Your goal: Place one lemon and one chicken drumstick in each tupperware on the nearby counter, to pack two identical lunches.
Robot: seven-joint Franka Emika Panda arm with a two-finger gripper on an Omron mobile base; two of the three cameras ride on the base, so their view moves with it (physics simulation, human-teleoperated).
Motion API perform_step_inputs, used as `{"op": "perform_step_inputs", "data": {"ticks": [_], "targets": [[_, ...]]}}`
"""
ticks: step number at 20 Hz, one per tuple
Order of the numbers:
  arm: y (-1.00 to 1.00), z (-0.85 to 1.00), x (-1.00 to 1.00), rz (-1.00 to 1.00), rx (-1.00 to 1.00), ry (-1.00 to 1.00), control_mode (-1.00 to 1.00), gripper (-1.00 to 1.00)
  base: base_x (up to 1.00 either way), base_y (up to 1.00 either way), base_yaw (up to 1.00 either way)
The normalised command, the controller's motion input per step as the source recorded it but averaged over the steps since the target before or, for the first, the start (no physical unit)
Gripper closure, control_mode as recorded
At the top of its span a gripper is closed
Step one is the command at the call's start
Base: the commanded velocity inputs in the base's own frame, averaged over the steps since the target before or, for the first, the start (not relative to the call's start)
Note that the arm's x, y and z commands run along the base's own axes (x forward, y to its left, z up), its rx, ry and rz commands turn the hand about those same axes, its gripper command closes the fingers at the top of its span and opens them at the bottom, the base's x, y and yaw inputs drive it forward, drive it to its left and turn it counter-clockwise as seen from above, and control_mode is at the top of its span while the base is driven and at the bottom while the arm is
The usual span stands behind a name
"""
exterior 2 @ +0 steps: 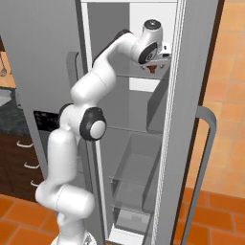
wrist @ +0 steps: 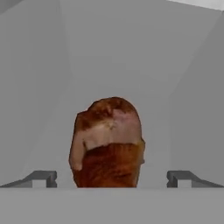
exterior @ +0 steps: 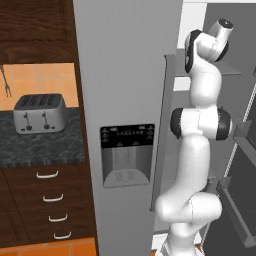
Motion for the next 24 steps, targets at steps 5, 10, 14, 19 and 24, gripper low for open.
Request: {"op": "perform_step_inputs", "data": {"ticks": [5,10,14,19,24], "targets": [[0.02,-0.22,0.8,0.08,0.0,0.03,-1.0,-1.0,0.0,0.0,0.0],[0.1,-0.43,0.42,0.09,0.0,0.0,-1.0,1.0,0.0,0.0,0.0],[-0.15,-0.61,-0.62,0.09,-0.03,-0.04,-1.0,1.0,0.0,0.0,0.0],[0.0,-0.42,-1.0,0.02,-0.01,-0.31,-1.0,1.0,0.0,0.0,0.0],[0.68,-0.97,-1.0,0.0,-0.01,-0.39,-1.0,1.0,0.0,0.0,0.0]]}}
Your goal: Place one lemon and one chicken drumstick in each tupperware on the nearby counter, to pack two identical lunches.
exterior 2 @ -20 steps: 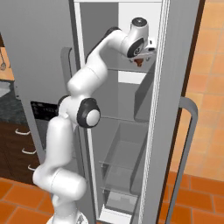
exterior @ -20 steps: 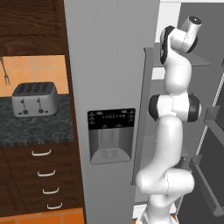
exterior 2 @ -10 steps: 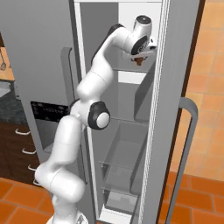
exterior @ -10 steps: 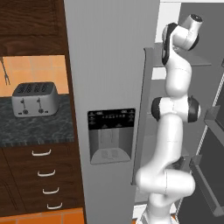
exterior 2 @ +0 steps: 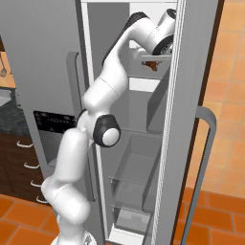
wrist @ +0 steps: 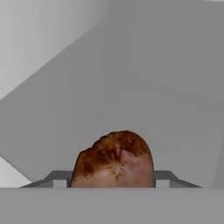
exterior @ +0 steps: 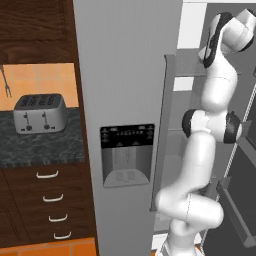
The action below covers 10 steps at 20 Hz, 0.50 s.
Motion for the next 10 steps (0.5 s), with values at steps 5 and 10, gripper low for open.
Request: {"op": "perform_step_inputs", "data": {"ticks": [5,10], "targets": [[0.98,-1.0,-1.0,0.0,-0.07,-0.42,-1.0,1.0,0.0,0.0,0.0],[0.93,-1.0,-1.0,0.0,-0.12,-0.45,-1.0,1.0,0.0,0.0,0.0]]}}
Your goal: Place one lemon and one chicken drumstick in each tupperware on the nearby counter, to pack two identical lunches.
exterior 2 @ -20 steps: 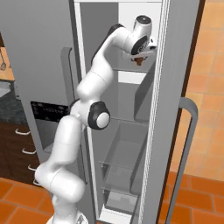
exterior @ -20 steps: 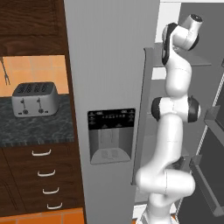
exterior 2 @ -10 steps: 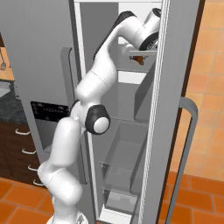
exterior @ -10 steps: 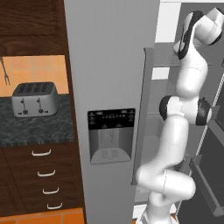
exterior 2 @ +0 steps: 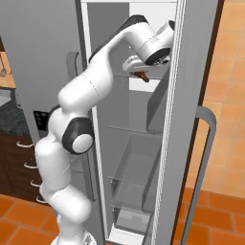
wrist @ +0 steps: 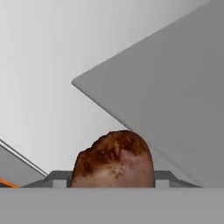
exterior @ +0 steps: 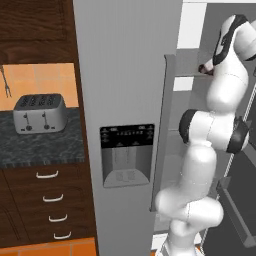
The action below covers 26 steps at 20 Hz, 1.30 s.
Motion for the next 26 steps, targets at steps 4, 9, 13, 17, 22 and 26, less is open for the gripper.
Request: {"op": "perform_step_inputs", "data": {"ticks": [4,9,13,17,22,26], "targets": [[0.94,-1.0,-1.0,0.0,-0.12,-0.44,-1.0,1.0,0.0,0.0,0.0],[0.78,-0.72,-1.0,0.0,-0.08,-0.4,-1.0,1.0,0.0,0.0,0.0],[0.66,0.04,-1.0,0.0,-0.01,-0.16,-1.0,1.0,0.0,0.0,0.0],[0.92,0.2,-0.91,0.01,-0.09,0.02,-1.0,1.0,0.0,0.0,0.0],[0.81,0.0,-0.98,0.0,-0.16,0.15,-1.0,1.0,0.0,0.0,0.0],[0.49,0.21,-0.82,0.0,-0.2,0.26,-1.0,1.0,0.0,0.0,0.0]]}}
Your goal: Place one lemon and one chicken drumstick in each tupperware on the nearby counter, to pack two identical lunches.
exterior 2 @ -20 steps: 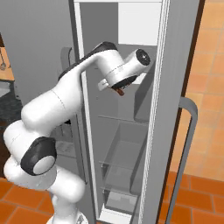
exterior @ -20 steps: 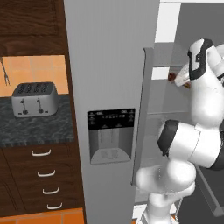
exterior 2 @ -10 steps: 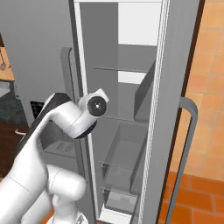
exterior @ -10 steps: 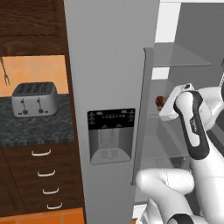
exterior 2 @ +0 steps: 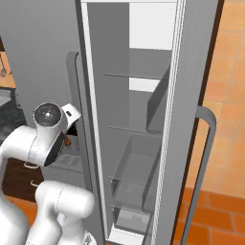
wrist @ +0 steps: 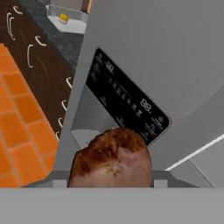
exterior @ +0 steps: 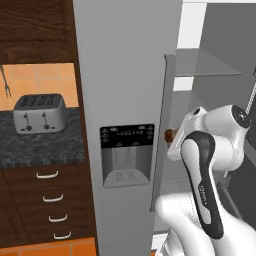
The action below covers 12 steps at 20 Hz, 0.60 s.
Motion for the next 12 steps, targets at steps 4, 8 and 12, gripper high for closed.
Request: {"op": "perform_step_inputs", "data": {"ticks": [4,8,12], "targets": [[0.41,0.08,-0.63,-0.01,-0.31,0.19,-1.0,1.0,0.0,0.0,0.0],[0.07,0.0,-0.12,-0.02,-0.09,0.04,1.0,1.0,-0.23,0.07,-0.03],[0.0,0.0,0.0,0.0,0.0,0.0,1.0,1.0,-0.01,0.0,0.0]]}}
